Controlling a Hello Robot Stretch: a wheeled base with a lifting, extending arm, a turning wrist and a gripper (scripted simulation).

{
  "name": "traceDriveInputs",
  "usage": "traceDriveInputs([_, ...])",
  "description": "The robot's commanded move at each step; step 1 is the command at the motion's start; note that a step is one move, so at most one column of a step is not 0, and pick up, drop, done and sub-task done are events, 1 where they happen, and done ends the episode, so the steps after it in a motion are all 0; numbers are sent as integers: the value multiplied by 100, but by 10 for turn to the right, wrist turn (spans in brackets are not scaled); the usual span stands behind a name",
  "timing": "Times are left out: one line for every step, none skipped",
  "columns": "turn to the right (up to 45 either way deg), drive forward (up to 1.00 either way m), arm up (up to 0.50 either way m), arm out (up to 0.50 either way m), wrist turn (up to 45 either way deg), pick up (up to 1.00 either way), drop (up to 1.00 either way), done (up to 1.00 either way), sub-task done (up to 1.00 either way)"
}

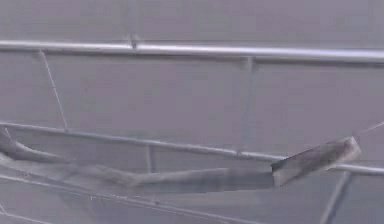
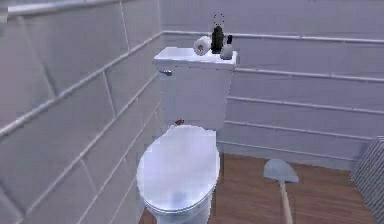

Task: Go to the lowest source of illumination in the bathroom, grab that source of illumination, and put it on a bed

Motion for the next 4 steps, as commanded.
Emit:
traceDriveInputs([-450,0,0,0,0,0,0,0,0])
traceDriveInputs([-420,0,0,0,0,0,0,0,0])
traceDriveInputs([0,100,0,0,0,0,0,0,0])
traceDriveInputs([0,95,0,0,0,0,0,0,0])
